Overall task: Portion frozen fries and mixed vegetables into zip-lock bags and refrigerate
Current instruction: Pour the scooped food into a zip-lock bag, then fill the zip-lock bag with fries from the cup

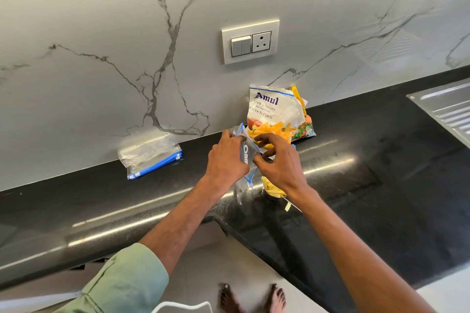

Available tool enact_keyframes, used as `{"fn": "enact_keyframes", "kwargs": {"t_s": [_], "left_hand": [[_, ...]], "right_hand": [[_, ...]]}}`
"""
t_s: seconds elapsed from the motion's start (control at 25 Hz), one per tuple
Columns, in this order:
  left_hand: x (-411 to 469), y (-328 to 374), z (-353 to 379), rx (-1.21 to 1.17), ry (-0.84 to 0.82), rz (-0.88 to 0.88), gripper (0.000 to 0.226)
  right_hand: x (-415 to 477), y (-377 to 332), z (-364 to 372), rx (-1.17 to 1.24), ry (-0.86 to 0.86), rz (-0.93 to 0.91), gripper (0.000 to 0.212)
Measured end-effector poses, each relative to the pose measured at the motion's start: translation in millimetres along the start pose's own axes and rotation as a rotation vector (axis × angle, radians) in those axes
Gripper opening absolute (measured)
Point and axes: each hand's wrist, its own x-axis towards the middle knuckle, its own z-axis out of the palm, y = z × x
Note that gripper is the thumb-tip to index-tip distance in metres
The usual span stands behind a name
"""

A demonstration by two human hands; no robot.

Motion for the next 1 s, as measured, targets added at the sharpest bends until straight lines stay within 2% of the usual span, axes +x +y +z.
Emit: {"fn": "enact_keyframes", "kwargs": {"t_s": [0.08, 0.24, 0.36, 0.44, 0.52, 0.6, 0.68, 0.88, 1.0], "left_hand": [[-0.6, -1.0, 1.6, 0.017, 0.015, 0.019, 0.055], [-0.3, 2.5, 3.3, 0.114, -0.033, -0.033, 0.052], [1.0, 5.4, 6.3, 0.092, -0.046, -0.016, 0.053], [3.1, 2.9, 10.1, 0.078, -0.063, -0.013, 0.058], [4.6, 0.9, 12.1, 0.080, -0.086, -0.016, 0.060], [5.7, 0.3, 15.5, 0.104, -0.094, 0.001, 0.055], [6.8, 0.6, 22.1, 0.139, -0.105, 0.025, 0.045], [10.5, 4.7, 45.7, 0.145, -0.162, 0.042, 0.057], [13.8, 6.7, 54.4, 0.151, -0.182, 0.062, 0.060]], "right_hand": [[-3.8, 5.8, -2.3, -0.053, 0.003, -0.007, 0.042], [-9.5, 15.9, -7.2, -0.189, 0.009, 0.045, 0.046], [-16.5, 20.0, -15.2, -0.007, -0.076, 0.053, 0.051], [-23.7, 30.0, -25.3, 0.088, -0.077, 0.144, 0.058], [-32.9, 51.6, -37.1, -0.038, -0.063, 0.327, 0.057], [-50.3, 81.8, -42.3, -0.294, -0.186, 0.505, 0.052], [-71.2, 105.1, -39.4, -0.426, -0.328, 0.587, 0.050], [-85.2, 111.4, -30.4, -0.296, -0.369, 0.668, 0.040], [-82.5, 107.9, -21.9, -0.109, -0.437, 0.727, 0.031]]}}
